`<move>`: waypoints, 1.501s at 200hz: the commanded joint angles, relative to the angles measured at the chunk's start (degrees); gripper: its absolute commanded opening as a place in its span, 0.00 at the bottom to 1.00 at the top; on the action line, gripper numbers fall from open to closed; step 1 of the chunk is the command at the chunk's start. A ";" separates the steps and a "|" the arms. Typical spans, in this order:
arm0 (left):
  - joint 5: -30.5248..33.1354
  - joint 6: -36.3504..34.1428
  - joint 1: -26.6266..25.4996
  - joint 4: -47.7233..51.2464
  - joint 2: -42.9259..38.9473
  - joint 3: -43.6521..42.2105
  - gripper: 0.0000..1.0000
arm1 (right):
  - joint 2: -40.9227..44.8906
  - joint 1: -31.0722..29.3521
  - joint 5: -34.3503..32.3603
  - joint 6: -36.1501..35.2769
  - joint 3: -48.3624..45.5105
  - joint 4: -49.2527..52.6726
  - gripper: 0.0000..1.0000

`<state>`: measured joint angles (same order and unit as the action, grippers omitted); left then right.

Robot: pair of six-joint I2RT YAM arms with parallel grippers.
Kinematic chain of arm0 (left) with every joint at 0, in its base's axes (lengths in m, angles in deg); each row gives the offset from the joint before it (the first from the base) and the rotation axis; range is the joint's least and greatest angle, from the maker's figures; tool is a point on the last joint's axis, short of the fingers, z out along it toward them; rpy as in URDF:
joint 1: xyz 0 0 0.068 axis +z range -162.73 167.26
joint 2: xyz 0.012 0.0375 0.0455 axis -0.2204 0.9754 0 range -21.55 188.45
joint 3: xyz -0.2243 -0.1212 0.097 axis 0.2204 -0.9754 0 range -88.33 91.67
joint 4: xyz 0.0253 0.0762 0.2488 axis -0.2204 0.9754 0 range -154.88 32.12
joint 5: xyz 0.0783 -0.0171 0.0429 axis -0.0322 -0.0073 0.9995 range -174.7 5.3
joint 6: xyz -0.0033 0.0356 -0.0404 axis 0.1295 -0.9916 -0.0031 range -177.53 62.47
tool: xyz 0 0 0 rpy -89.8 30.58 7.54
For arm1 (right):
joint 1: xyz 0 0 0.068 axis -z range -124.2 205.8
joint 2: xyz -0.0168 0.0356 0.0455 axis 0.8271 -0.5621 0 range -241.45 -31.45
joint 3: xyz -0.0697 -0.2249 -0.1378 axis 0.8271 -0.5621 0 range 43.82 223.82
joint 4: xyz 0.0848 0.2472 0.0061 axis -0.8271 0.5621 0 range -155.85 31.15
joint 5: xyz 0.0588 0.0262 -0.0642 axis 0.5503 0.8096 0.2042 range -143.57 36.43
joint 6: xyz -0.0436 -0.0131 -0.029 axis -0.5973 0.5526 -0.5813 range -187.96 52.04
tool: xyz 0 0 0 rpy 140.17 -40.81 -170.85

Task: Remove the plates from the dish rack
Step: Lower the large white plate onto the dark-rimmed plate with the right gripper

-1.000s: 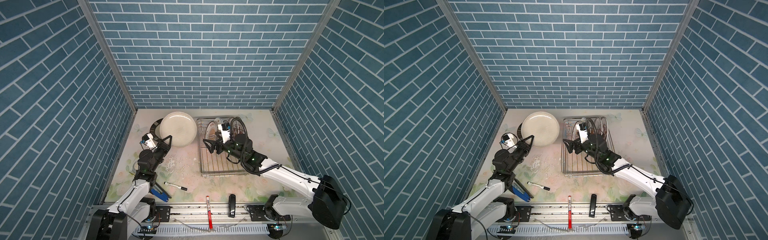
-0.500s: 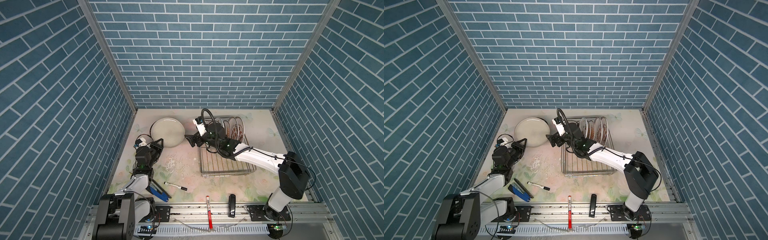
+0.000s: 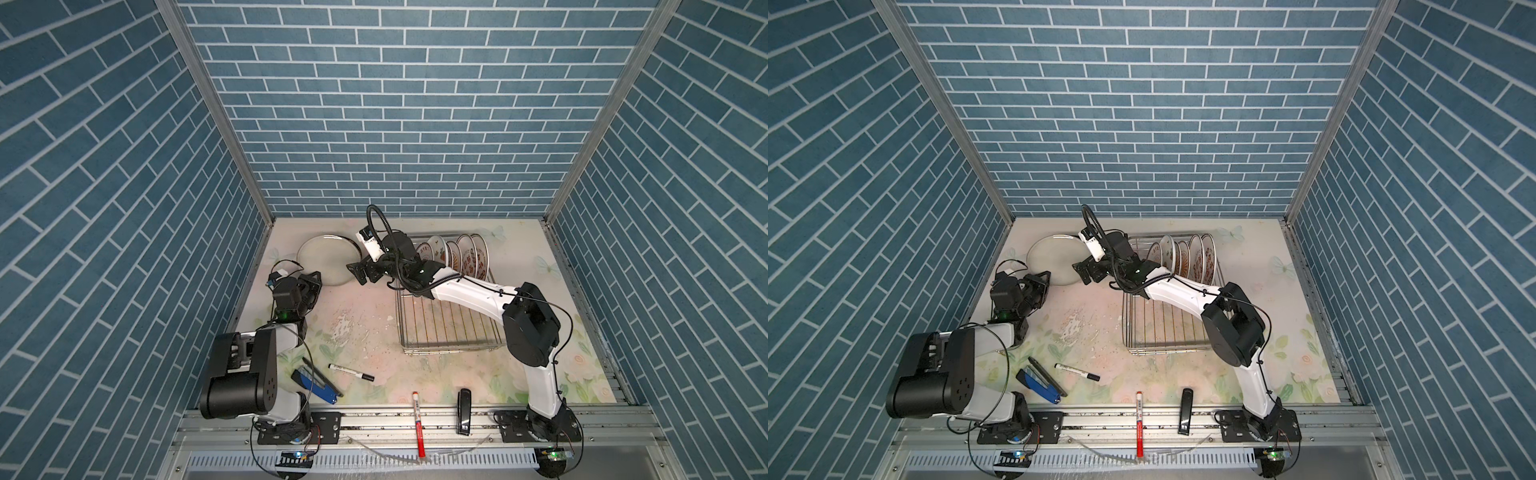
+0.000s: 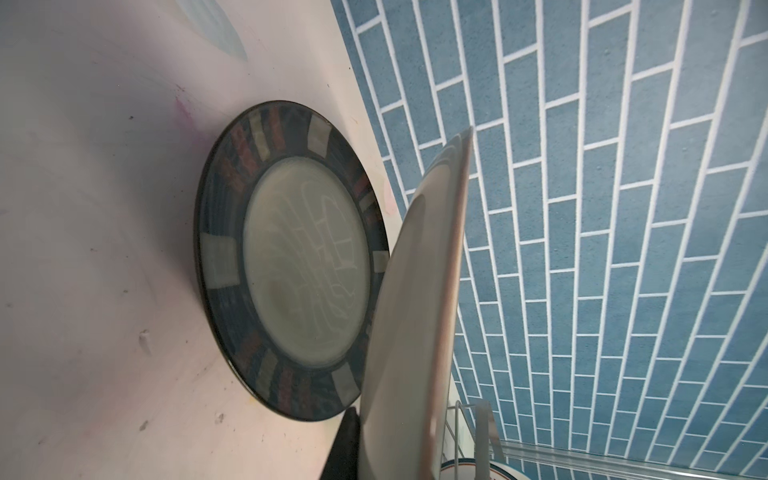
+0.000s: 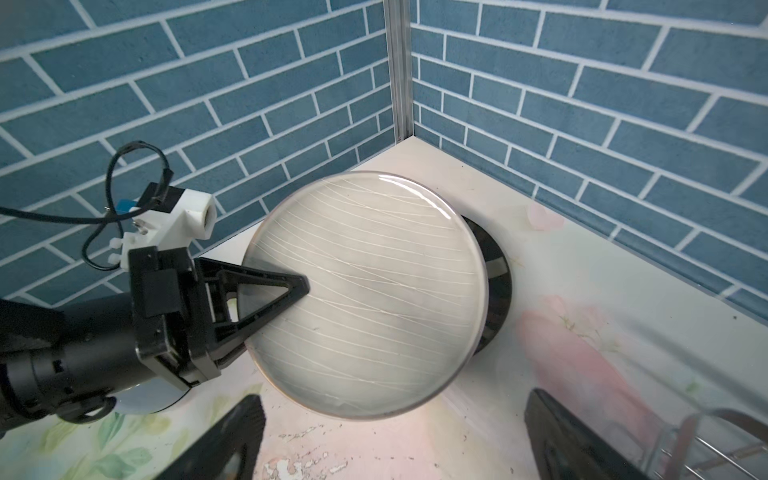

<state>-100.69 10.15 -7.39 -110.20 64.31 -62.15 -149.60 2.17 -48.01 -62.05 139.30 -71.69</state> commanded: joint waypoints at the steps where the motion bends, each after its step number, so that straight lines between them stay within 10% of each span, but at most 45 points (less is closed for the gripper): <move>1: 0.17 -0.88 0.19 -10.02 1.86 4.80 0.00 | -2.51 -0.29 1.87 -1.72 3.50 1.50 0.98; 269: 2.19 -0.71 0.11 -12.34 18.85 13.33 0.00 | -22.27 3.24 9.38 3.71 24.75 9.27 0.96; 300: 3.16 -1.46 0.02 -13.65 20.26 13.12 0.16 | -23.34 3.35 9.68 4.02 26.25 10.45 0.96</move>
<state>-98.42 9.76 -7.39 -114.66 84.20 -51.34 -171.15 5.32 -39.62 -59.34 162.10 -63.06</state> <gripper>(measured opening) 0.151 0.965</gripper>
